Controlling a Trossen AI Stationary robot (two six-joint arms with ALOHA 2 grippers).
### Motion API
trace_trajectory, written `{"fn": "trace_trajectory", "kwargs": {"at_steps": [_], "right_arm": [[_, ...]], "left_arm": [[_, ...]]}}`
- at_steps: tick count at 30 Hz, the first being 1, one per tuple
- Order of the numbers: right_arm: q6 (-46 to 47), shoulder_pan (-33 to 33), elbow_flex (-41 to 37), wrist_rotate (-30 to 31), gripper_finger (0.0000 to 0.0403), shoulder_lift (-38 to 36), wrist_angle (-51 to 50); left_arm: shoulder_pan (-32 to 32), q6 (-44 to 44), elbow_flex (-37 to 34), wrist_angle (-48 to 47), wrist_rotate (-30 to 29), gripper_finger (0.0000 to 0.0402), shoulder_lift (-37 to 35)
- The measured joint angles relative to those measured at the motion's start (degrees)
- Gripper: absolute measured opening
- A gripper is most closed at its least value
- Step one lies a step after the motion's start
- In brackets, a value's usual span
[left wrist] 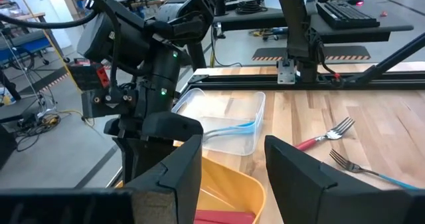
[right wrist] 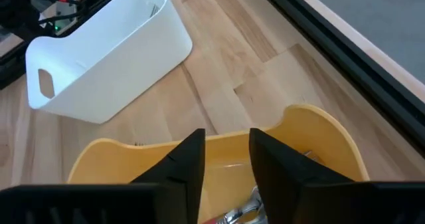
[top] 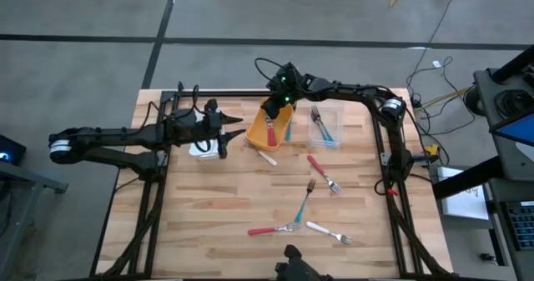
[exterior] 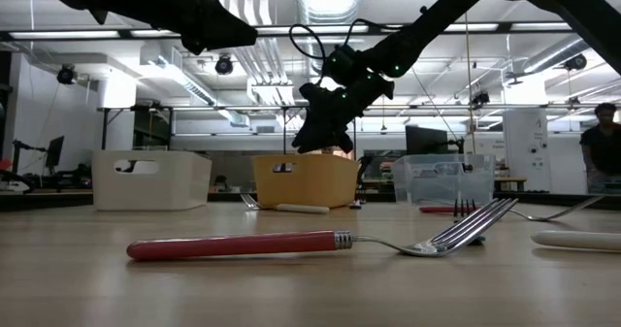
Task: Sort silverware by color (type)
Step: Put the pink fork into the yellow bin
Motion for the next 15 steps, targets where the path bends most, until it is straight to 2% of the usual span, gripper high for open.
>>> {"fn": "trace_trajectory", "kwargs": {"at_steps": [6, 15], "right_arm": [[-0.7, 0.1, 0.0, 0.0, 0.012, -1.5, -2.9], [-6.2, 2.0, 0.0, 0.7, 0.0099, -8.3, -21.0]], "left_arm": [[0.0, 0.0, 0.0, -0.4, 0.0, 0.0145, 1.4], [0.1, 0.7, 0.6, -0.3, -0.5, 0.0145, 5.4]]}}
